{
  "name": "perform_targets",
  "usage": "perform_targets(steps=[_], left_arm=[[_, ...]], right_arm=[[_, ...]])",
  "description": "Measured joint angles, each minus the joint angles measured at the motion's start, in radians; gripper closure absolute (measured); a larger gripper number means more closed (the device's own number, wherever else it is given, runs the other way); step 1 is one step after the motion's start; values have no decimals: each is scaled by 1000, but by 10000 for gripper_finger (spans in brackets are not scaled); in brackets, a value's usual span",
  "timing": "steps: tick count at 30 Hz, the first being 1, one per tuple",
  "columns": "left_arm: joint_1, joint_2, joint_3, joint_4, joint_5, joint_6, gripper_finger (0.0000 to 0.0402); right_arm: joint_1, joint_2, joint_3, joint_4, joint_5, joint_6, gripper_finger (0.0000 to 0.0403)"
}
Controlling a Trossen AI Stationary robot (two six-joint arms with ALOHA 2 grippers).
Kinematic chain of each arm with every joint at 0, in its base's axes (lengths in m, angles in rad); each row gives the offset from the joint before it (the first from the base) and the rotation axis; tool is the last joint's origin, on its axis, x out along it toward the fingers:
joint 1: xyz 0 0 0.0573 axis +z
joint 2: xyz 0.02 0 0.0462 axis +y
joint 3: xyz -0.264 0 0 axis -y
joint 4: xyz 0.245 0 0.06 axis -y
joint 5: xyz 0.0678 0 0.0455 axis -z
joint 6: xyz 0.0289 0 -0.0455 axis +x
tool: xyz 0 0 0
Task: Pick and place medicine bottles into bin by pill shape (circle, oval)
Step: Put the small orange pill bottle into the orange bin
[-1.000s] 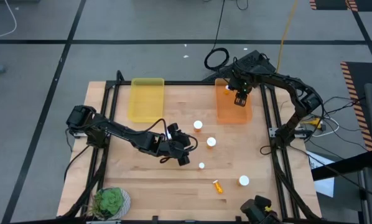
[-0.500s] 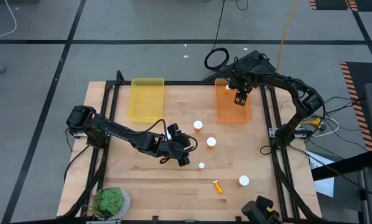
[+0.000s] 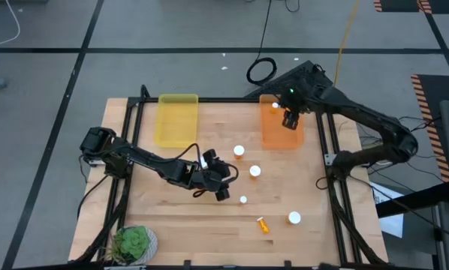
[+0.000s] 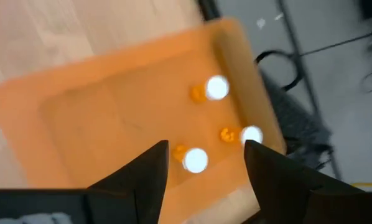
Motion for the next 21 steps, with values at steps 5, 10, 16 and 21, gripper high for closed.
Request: perform_targets(steps=[5, 10, 16, 21], left_arm=[[-8, 0, 0, 26, 7, 2, 165], [-21, 0, 0, 44, 9, 4, 165], [-35, 0, 0, 47, 9, 6, 165], [-47, 0, 0, 48, 9, 7, 165]], right_arm=[[126, -113, 0, -2, 45, 73, 199], [261, -191, 0, -7, 45, 168, 199], [437, -227, 0, -55, 42, 303, 200], [596, -227, 0, -85, 42, 438, 200]])
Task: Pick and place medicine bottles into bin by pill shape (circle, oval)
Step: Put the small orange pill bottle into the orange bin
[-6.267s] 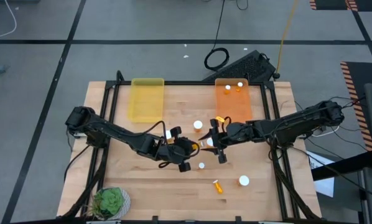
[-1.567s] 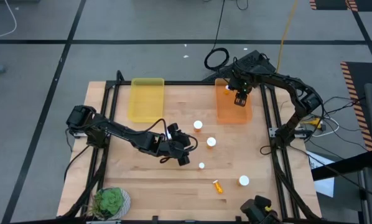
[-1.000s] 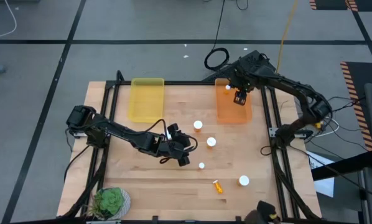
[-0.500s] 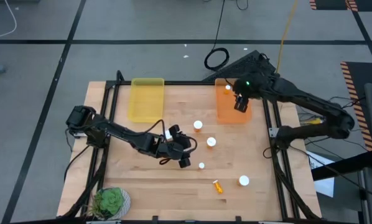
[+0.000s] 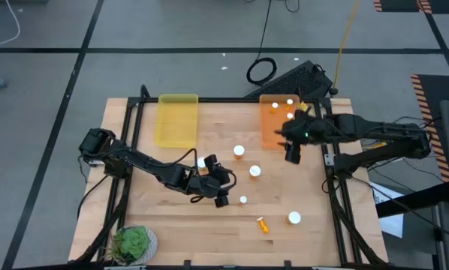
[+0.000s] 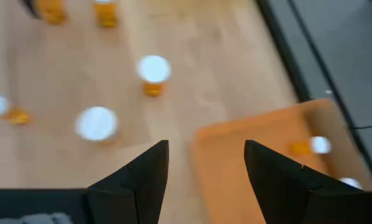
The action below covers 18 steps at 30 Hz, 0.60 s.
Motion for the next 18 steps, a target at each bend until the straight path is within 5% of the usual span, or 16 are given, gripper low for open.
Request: perform_targets(steps=[18], left_arm=[[-64, 0, 0, 0, -1, -6, 165]], right_arm=[[532, 181, 0, 9, 132, 491, 200]])
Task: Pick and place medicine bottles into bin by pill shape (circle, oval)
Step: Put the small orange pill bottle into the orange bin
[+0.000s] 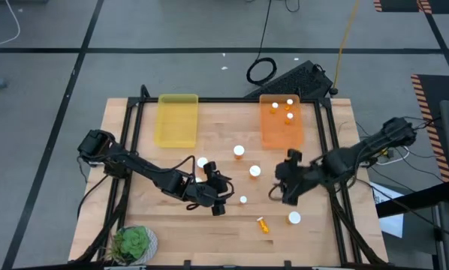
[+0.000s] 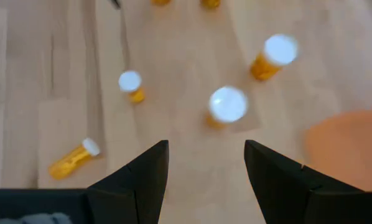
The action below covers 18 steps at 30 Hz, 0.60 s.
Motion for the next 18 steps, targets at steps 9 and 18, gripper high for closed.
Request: perform_targets(steps=[9, 18], left_arm=[[-7, 0, 0, -2, 3, -45, 165], [-57, 0, 0, -3, 23, -37, 165]], right_arm=[[105, 151, 0, 144, -114, 232, 200], [137, 266, 1, 333, -174, 381, 199]])
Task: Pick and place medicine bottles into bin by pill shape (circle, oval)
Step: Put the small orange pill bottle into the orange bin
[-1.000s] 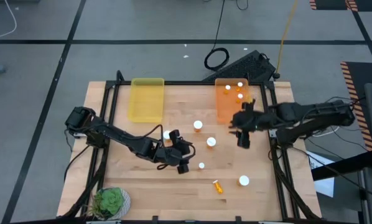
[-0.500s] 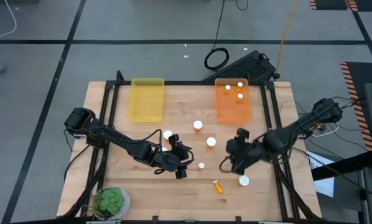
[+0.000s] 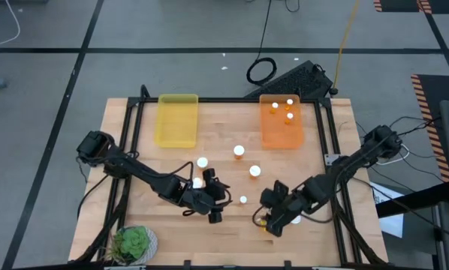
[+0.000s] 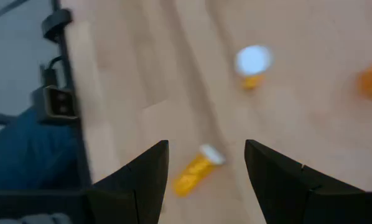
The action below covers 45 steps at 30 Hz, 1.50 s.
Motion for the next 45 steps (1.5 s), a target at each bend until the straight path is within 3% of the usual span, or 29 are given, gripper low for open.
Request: perform_targets(steps=[4, 28, 45], left_arm=[[-10, 0, 0, 0, -3, 0, 165], [-23, 0, 0, -6, 1, 85, 165], [-52, 0, 0, -6, 3, 106, 165]], right_arm=[[16, 55, 0, 74, -37, 29, 199], [40, 260, 0, 41, -87, 394, 199], [38, 347, 0, 58, -112, 408, 201]])
